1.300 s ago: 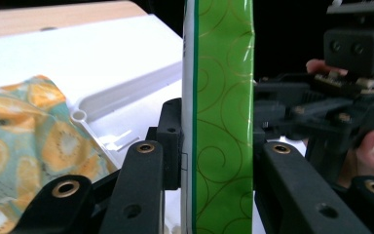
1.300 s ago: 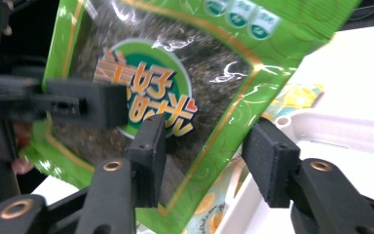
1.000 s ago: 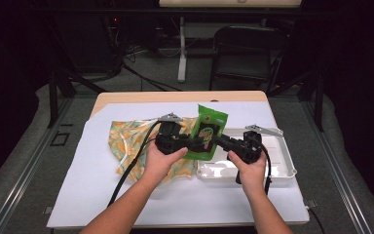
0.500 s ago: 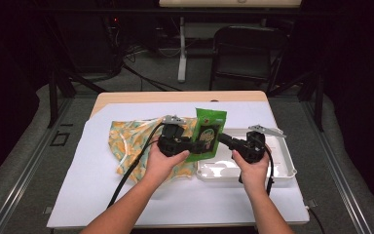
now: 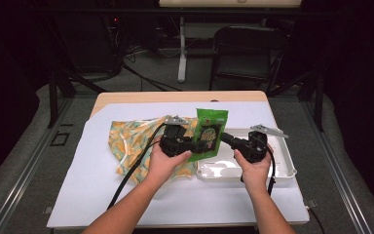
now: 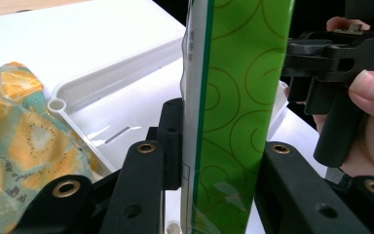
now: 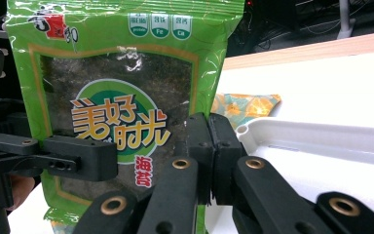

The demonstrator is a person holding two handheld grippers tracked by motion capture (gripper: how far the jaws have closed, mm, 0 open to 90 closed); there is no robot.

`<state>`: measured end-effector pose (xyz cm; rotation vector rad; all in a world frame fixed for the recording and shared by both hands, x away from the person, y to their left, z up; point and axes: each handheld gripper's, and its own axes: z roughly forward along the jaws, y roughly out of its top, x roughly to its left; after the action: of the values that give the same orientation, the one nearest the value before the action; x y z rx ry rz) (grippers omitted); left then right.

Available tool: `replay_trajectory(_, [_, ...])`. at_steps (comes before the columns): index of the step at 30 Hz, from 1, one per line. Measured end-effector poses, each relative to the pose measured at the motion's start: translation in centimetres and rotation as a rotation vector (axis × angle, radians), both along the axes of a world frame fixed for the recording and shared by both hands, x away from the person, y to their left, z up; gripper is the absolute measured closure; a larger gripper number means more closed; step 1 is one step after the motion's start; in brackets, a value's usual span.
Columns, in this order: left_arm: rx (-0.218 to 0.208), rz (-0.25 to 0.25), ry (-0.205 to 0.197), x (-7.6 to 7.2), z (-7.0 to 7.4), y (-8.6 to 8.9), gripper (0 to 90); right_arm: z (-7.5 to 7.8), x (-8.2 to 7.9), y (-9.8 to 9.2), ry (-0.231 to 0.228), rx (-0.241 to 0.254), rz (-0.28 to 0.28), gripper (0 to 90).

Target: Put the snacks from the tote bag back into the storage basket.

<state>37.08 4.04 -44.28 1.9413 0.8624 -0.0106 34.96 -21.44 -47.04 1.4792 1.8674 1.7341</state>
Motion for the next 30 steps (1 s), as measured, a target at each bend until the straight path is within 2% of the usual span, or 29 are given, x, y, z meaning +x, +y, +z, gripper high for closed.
replay_trajectory(13, [-0.003, 0.013, 0.008, 1.0, -1.3, -1.1, 70.0, -0.4, 0.4, -0.7, 0.002, -0.068, -0.029, 89.4])
replay_trajectory(25, [-0.024, 0.005, 0.015, 1.9, -2.5, -1.8, 69.6, -0.8, 0.8, -1.2, 0.018, -0.087, -0.06, 89.4])
replay_trajectory(30, [-0.018, 0.007, 0.015, 2.0, -3.0, -2.2, 69.2, -1.1, 1.0, -1.6, 0.026, -0.1, -0.059, 89.4])
